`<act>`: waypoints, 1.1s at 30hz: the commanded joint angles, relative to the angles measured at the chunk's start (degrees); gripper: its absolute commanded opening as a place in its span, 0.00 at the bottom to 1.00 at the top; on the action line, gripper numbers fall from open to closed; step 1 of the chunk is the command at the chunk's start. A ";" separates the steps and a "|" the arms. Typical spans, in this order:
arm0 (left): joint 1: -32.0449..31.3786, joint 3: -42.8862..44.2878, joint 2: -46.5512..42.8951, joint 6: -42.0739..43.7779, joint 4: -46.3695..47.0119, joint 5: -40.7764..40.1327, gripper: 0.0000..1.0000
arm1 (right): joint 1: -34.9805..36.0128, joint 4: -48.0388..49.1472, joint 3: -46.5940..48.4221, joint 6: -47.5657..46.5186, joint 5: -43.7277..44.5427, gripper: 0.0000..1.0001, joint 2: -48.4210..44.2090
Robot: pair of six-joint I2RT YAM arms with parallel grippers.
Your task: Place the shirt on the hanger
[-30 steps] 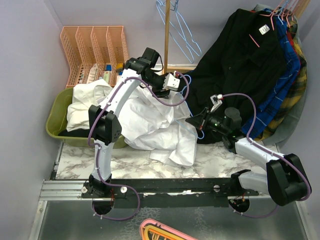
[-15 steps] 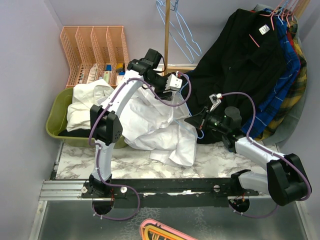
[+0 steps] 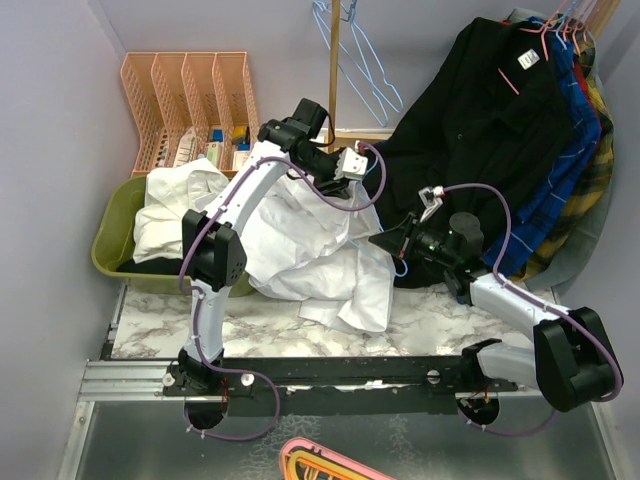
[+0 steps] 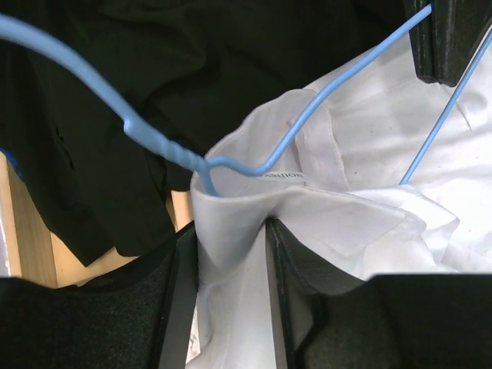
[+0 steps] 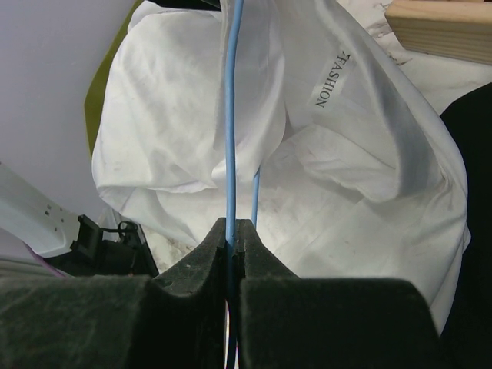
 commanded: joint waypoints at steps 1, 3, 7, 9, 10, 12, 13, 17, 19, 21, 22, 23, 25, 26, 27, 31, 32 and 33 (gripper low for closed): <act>-1.48 -0.14 1.40 -1.40 0.71 3.66 0.35 | 0.53 2.13 2.61 -1.77 -1.42 0.01 0.30; -1.72 -0.47 1.55 -1.60 1.21 2.89 0.26 | 0.57 2.08 2.63 -1.86 -1.12 0.01 0.31; -2.45 -0.51 1.67 -4.78 2.37 -0.39 0.00 | 0.58 2.17 2.58 -1.69 -0.67 0.01 0.06; -3.10 -0.09 1.49 -3.96 1.06 -1.95 0.00 | 0.57 2.24 2.58 -1.56 -0.45 0.01 -0.31; -3.60 -0.48 0.99 -4.46 1.76 -3.15 0.00 | 0.57 2.07 2.60 -1.52 -0.39 0.01 -0.55; -4.22 -3.84 -0.99 -7.60 5.37 -6.16 0.00 | 0.58 1.37 2.84 -1.51 -0.02 0.01 -1.22; -4.23 -5.86 -2.78 -9.01 8.14 -6.47 0.00 | 0.56 0.94 3.05 -1.58 0.18 0.01 -1.67; -4.32 -22.44 -14.80 -10.21 19.98 -7.10 0.00 | 0.56 -3.10 4.39 -2.45 1.28 0.10 -4.32; -4.53 -23.05 -16.66 -11.47 19.93 -7.89 0.00 | 0.56 -4.99 4.65 -2.67 2.69 0.50 -6.25; -4.53 -20.98 -17.21 -14.30 18.39 -8.81 0.00 | 0.53 -8.63 5.35 -2.88 4.70 0.87 -8.75; -4.47 -21.27 -18.20 -16.07 19.46 -10.02 0.00 | 0.53 -11.61 6.23 -3.99 5.98 0.98 -10.19; -4.45 -22.31 -19.57 -17.78 21.59 -11.42 0.00 | 0.52 -14.74 7.18 -5.14 7.26 1.00 -11.53; -4.47 -22.15 -21.14 -21.21 24.22 -14.70 0.00 | 0.50 -20.92 9.65 -7.14 10.89 0.99 -14.98; -4.48 -20.87 -21.08 -22.96 24.21 -16.55 0.00 | 0.50 -23.52 10.14 -7.74 13.32 0.99 -17.21; -4.45 -19.36 -21.13 -24.52 24.15 -18.26 0.00 | 0.52 -25.60 10.42 -7.84 15.92 0.99 -20.11; -4.45 -14.12 -21.08 -28.90 23.64 -23.59 0.00 | 0.47 -32.08 9.85 -5.70 27.28 0.99 -35.48; -4.45 -12.55 -20.87 -29.58 22.75 -24.12 0.00 | 0.45 -33.72 9.50 -4.76 29.99 0.99 -39.51; -4.45 -10.95 -20.69 -30.50 22.06 -24.24 0.00 | 0.52 -35.67 9.02 -3.32 32.99 0.99 -42.81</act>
